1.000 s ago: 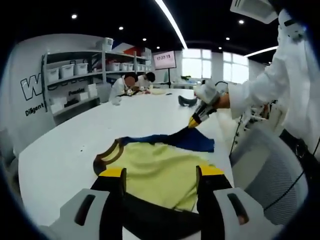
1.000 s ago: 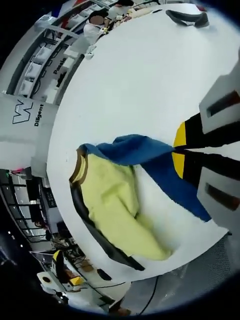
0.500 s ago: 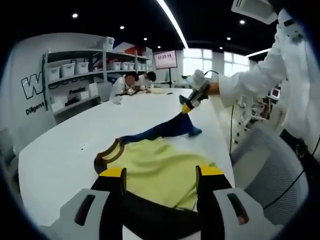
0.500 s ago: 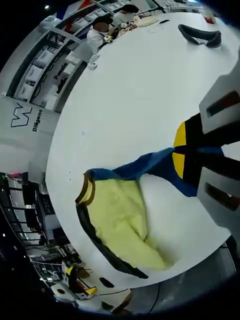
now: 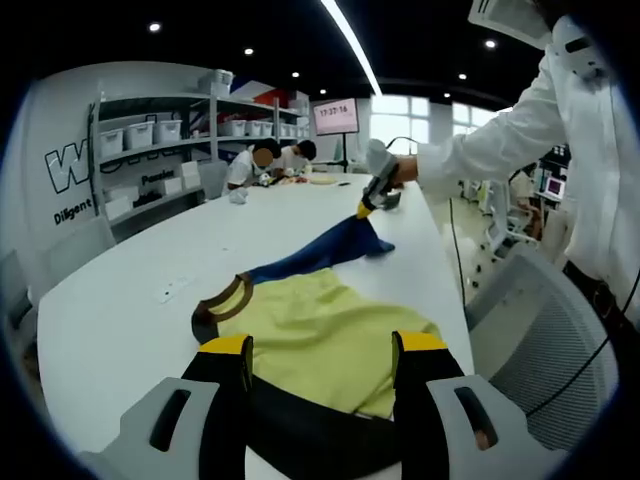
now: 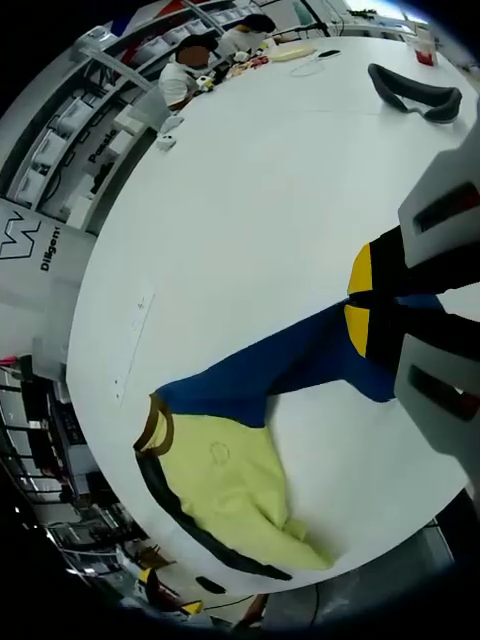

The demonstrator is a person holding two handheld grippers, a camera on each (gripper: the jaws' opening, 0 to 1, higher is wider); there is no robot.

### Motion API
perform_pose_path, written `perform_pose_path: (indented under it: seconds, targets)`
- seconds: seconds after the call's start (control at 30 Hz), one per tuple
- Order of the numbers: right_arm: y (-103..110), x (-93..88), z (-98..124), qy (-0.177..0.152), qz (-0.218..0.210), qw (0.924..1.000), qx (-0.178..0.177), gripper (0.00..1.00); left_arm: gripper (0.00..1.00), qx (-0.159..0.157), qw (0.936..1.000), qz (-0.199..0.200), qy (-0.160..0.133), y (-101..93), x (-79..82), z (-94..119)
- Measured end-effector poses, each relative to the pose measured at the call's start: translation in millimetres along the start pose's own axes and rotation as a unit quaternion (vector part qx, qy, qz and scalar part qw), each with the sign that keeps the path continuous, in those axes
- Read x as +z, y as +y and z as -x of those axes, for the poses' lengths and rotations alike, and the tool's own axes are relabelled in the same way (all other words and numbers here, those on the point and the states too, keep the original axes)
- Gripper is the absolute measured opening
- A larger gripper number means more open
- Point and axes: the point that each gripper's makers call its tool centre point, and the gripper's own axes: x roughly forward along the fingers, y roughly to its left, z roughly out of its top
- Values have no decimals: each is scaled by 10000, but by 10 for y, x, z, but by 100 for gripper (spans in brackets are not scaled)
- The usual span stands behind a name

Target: Fold the garment on the visible template until the final outline fits inside the template.

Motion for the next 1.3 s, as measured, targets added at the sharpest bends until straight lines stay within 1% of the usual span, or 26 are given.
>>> perform_pose_path:
  seconds: [0.13,0.27,0.3,0.4,0.5,0.57,0.6,0.63,0.67,0.7,0.77,0.93,1.03,1.13,1.17,1.3]
  targets:
    - [-93,-34,-114,121,-60,9999,13,0,53,24,10000,16,19,20,-7,2]
    - [-147,-71,-242,298,64,9995,-11,0,53,56,10000,39,55,41,-25,11]
    - [-198,-101,-292,438,169,9989,-69,0,53,76,9999,51,73,51,-35,18]
    - [-310,-122,-381,549,93,9984,-97,0,53,91,9999,61,118,63,-60,23]
    - [-388,-104,-447,589,139,9981,-145,0,53,105,9998,85,143,79,-78,17]
    - [-458,-35,-475,583,375,9973,-263,0,53,117,9998,86,157,90,-80,9]
    - [-475,10,-476,580,559,9963,-309,0,53,117,9998,88,162,93,-78,6]
    - [-490,40,-481,671,931,9928,-348,0,53,117,9998,88,161,95,-75,4]
    - [-486,52,-463,736,1106,9903,-417,0,53,115,9998,90,156,97,-68,-2]
    - [-511,57,-465,811,1195,9883,-491,0,53,114,9998,87,160,99,-66,-5]
    - [-503,38,-476,893,1152,9881,-495,0,53,116,9998,89,155,103,-60,-16]
    - [-509,-93,-530,1068,1016,9881,-448,0,53,118,9998,82,155,92,-48,-31]
    - [-525,-166,-572,1159,1155,9854,-466,0,53,124,9998,68,169,89,-40,-28]
    - [-554,-207,-616,1220,1167,9845,-465,0,52,143,9997,72,168,97,-34,-29]
    - [-595,-216,-627,1235,1225,9833,-542,1,52,147,9997,77,167,98,-33,-32]
    - [-664,-212,-647,1181,1314,9823,-617,7,52,131,9997,89,196,91,-47,-65]
